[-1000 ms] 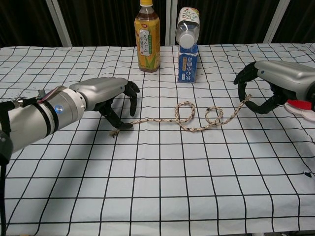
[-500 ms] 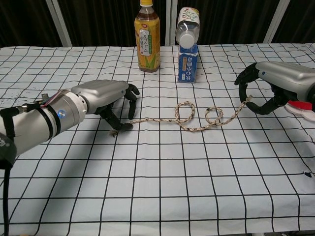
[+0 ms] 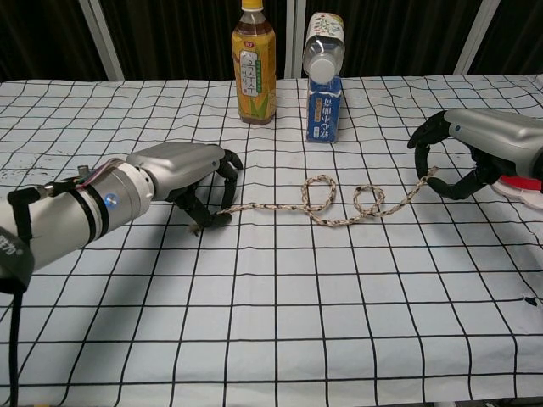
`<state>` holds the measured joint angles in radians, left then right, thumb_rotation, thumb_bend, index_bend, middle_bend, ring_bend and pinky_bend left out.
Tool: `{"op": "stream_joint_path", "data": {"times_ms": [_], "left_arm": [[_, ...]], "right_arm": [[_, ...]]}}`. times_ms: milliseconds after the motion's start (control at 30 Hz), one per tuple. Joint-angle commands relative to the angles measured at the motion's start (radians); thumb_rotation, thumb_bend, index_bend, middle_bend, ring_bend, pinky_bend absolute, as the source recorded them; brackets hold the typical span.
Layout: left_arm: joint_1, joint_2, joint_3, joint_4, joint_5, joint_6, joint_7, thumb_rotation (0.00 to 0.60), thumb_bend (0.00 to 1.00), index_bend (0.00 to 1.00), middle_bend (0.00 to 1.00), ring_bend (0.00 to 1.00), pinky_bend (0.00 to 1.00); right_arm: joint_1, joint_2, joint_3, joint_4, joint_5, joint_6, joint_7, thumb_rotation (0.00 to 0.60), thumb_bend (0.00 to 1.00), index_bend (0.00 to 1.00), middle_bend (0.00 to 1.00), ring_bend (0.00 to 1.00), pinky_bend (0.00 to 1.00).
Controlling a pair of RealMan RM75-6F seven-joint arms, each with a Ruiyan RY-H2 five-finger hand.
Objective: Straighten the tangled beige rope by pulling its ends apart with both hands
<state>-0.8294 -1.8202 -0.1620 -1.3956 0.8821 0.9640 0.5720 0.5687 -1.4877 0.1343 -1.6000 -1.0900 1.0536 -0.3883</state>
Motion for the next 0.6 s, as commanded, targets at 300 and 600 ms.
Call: {"op": "stream_joint_path", "data": {"times_ms": [300,600], "left_arm": [[-0.001,-0.002,0.001,0.008,0.002,-0.005,-0.007,0.576,0.39,0.55,0.1,0.0,0.0],[0.006,-0.002,0.005,0.009,0.018,0.0,-0.023,0.591,0.4,0.56,0.11,0.0,0.0]], "right_arm": [[0.0,0.0,-0.002,0.003,0.001,0.002,0.003,0.6,0.53,0.59,0.19,0.0,0.0],[0.001,0.004,0.0,0.0,0.004,0.001,0.005,0.6,0.53,0.59,0.19,0.0,0.0]]}}
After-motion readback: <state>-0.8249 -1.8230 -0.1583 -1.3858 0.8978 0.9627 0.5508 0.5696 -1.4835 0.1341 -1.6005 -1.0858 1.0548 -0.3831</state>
